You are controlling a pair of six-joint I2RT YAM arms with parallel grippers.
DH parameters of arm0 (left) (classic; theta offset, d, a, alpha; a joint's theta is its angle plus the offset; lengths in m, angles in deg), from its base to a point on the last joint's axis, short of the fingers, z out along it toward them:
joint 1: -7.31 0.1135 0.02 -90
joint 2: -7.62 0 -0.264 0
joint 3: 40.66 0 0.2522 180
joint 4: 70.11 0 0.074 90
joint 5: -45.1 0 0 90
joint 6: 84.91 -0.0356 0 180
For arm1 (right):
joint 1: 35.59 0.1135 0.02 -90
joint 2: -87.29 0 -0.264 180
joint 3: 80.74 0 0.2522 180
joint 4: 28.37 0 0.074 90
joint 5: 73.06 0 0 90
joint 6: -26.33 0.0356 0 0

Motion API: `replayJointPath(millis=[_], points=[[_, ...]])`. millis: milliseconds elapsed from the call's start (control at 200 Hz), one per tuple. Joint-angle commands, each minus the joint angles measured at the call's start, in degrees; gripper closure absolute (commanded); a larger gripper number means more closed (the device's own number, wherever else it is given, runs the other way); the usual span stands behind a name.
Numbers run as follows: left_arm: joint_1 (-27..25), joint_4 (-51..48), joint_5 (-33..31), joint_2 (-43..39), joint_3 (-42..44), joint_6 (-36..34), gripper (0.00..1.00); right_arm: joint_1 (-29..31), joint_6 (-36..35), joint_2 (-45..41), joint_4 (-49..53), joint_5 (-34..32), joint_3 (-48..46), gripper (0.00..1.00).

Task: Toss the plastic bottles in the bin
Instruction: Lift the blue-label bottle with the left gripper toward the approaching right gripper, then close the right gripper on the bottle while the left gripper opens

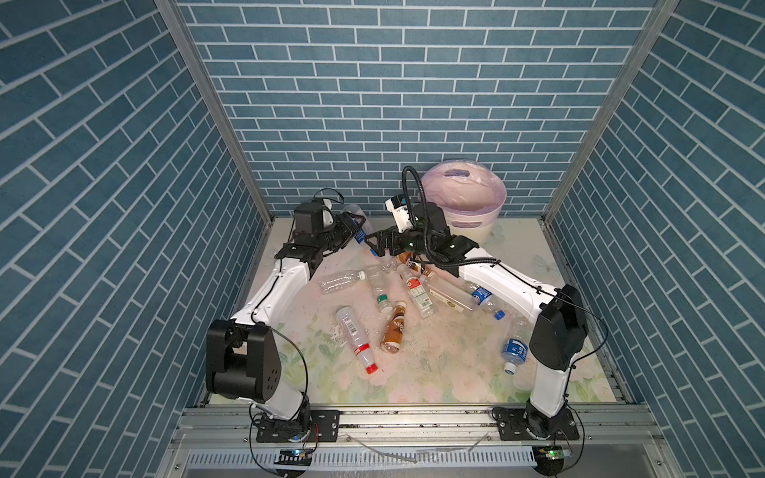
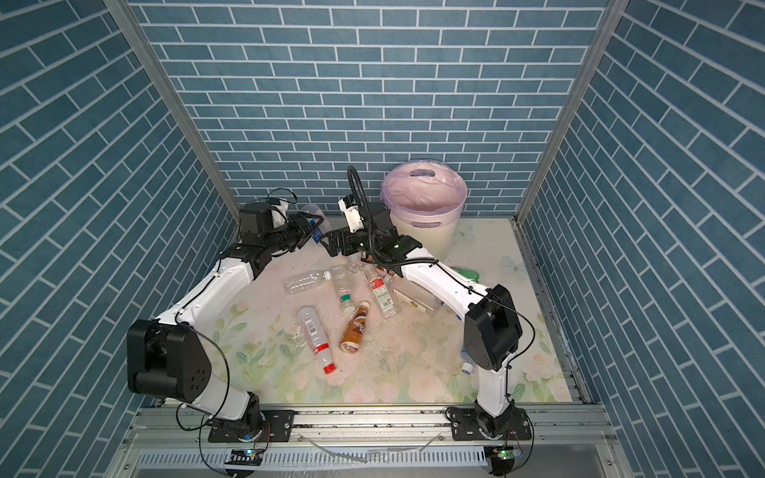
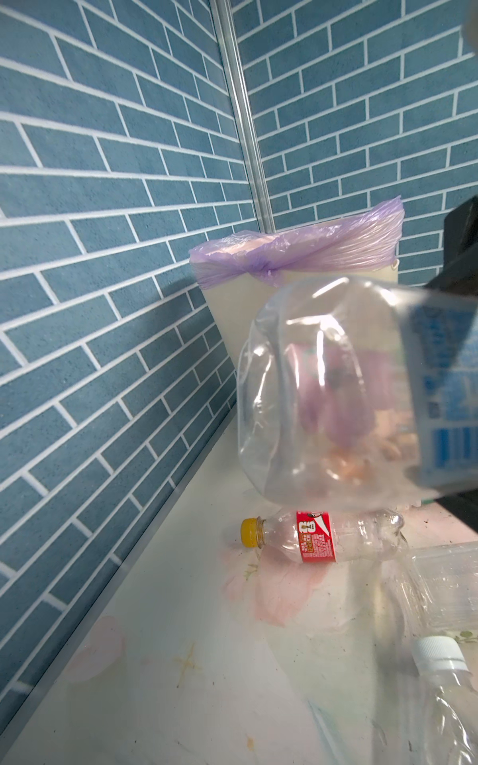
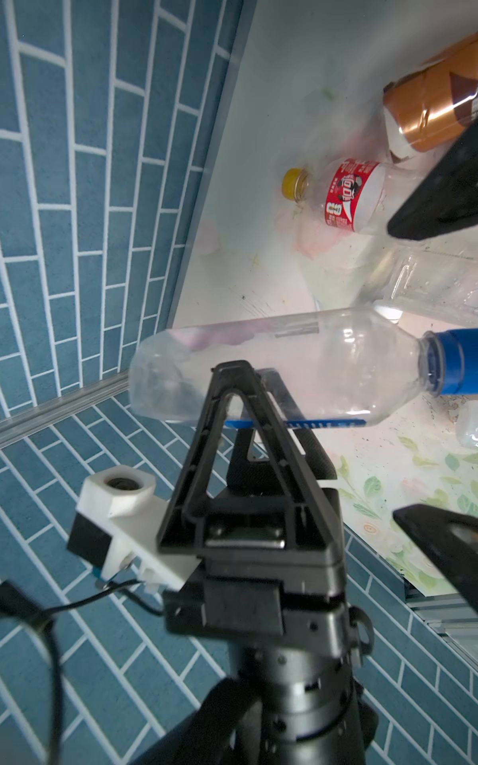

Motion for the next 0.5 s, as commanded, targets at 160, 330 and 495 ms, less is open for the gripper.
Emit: replayJointPath(millis=[160, 330, 495], points=[[1.2, 3.7, 2.1, -2.4, 1.0, 2.2, 0.42, 0.5, -0.8, 3.0, -1.1, -0.9, 4.5, 0.01], [1.4, 2.6, 1.9, -2.5, 0.8, 1.9, 0.42, 0.5, -1.0, 5.2, -1.1, -0.4, 7.8, 0.01], [1.4, 3.4, 2.2, -2.3, 1.3, 2.7, 0.42, 0.5, -0.7, 8.3, -0.5, 0.4, 12.5, 0.02]])
